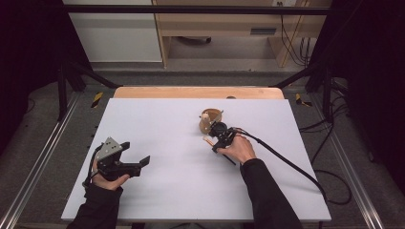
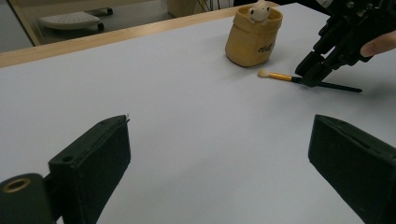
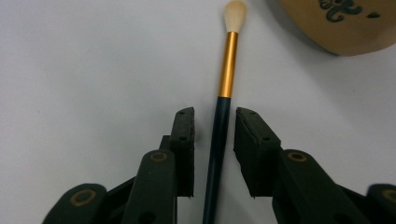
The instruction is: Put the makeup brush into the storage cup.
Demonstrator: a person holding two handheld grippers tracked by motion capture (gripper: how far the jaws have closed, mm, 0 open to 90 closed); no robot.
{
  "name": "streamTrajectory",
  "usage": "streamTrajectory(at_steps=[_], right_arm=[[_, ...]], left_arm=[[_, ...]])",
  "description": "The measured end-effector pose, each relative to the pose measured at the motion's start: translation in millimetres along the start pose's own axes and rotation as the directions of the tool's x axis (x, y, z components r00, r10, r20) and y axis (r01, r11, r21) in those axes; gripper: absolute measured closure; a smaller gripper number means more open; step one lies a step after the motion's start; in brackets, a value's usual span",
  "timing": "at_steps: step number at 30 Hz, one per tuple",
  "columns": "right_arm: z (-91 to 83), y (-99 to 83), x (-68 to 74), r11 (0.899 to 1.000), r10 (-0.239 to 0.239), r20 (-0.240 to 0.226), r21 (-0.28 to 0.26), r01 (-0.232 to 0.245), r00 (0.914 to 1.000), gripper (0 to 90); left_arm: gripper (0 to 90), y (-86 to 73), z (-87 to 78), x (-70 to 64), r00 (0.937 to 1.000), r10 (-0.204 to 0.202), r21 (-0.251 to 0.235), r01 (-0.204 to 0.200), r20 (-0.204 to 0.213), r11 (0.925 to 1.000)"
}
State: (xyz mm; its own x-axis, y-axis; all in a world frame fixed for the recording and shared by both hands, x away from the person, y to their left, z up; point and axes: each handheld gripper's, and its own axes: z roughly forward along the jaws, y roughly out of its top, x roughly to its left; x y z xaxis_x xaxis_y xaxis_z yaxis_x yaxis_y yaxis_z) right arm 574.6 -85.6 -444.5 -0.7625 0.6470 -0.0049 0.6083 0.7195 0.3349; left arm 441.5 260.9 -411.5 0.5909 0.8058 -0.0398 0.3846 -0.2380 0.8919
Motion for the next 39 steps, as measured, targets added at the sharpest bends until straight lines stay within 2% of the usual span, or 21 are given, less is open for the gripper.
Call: streamTrajectory(at_steps=[2, 4, 5, 6, 8, 16, 20, 21, 24, 25, 31, 33, 34, 36, 38, 39], right_arm=[[2.1, -0.6, 0.0, 1.0, -0.015, 0.001, 0.0, 0.015, 0.9999, 70.9], [2.8, -0.1, 2.0, 1.0, 0.008, -0.005, 0.011, -0.008, 1.0, 72.7], [4.0, -0.8, 0.4, 1.0, -0.019, -0.001, 0.005, 0.019, 0.9998, 73.3], [3.7, -0.6, 1.0, 1.0, -0.008, -0.004, 0.007, 0.008, 1.0, 74.2], [3.8, -0.9, 0.7, 1.0, -0.019, -0.008, 0.005, 0.019, 0.9998, 75.9], [3.6, 0.1, 4.2, 1.0, 0.017, -0.006, 0.02, -0.017, 0.9998, 82.8], [3.6, 0.6, 4.4, 1.0, 0.019, -0.004, 0.024, -0.019, 0.9998, 83.1], [4.2, 0.2, 3.0, 1.0, -0.005, 0.0, 0.018, 0.005, 1.0, 83.3], [4.2, 0.3, 3.4, 1.0, -0.006, 0.004, 0.019, 0.006, 1.0, 83.4], [3.5, 0.5, 5.1, 0.999, 0.023, 0.001, 0.022, -0.023, 0.9997, 83.5], [2.8, 0.0, 6.5, 0.999, 0.029, 0.006, 0.015, -0.029, 0.9996, 83.5], [1.2, -0.2, 6.8, 1.0, 0.028, 0.001, 0.01, -0.028, 0.9996, 83.5], [-1.2, -1.0, 5.2, 1.0, 0.005, 0.006, -0.004, -0.005, 1.0, 83.5], [-3.2, -1.4, 4.8, 1.0, 0.002, 0.007, -0.011, -0.001, 1.0, 83.5], [-9.4, -1.5, 6.8, 0.999, 0.034, -0.001, -0.019, -0.034, 0.9994, 83.5], [-12.2, -1.9, 6.2, 0.999, 0.018, 0.001, -0.03, -0.018, 0.9998, 83.5]], left_arm=[[5.3, 0.0, -0.1, 0.1, 1.0, -0.001, 0.0, 0.001, 0.0, 1.0], [5.4, 0.0, -0.1, 0.1, 1.0, -0.002, 0.0, 0.002, 0.0, 1.0], [5.3, -0.1, 0.0, 0.1, 1.0, -0.002, 0.0, 0.002, -0.001, 1.0], [5.3, -0.2, 0.2, 0.1, 1.0, -0.002, 0.0, 0.002, 0.0, 1.0], [5.3, -0.3, 0.5, -0.1, 1.0, -0.002, 0.0, 0.002, 0.0, 1.0], [5.4, -0.3, 0.6, -0.3, 1.0, -0.001, 0.001, 0.001, -0.001, 1.0], [5.4, -0.2, 0.6, -0.5, 1.0, -0.001, 0.001, 0.001, 0.0, 1.0], [5.4, -0.2, 0.6, -0.4, 1.0, -0.001, 0.001, 0.001, 0.0, 1.0], [5.4, -0.2, 0.6, -0.4, 1.0, -0.001, 0.001, 0.001, 0.0, 1.0], [5.4, -0.2, 0.6, -0.4, 1.0, -0.001, 0.001, 0.001, -0.001, 1.0], [5.4, -0.3, 0.4, 0.0, 1.0, -0.003, 0.0, 0.003, 0.0, 1.0], [5.4, -0.2, 0.1, 0.3, 1.0, -0.004, -0.001, 0.004, -0.001, 1.0], [5.4, -0.2, 0.1, 0.3, 1.0, -0.004, -0.001, 0.004, -0.001, 1.0], [5.4, -0.2, -0.1, 0.3, 1.0, -0.004, -0.001, 0.004, 0.0, 1.0], [5.4, -0.2, -0.1, 0.3, 1.0, -0.004, -0.002, 0.004, -0.001, 1.0], [5.4, -0.2, -0.1, 0.4, 1.0, -0.005, -0.002, 0.005, 0.0, 1.0]])
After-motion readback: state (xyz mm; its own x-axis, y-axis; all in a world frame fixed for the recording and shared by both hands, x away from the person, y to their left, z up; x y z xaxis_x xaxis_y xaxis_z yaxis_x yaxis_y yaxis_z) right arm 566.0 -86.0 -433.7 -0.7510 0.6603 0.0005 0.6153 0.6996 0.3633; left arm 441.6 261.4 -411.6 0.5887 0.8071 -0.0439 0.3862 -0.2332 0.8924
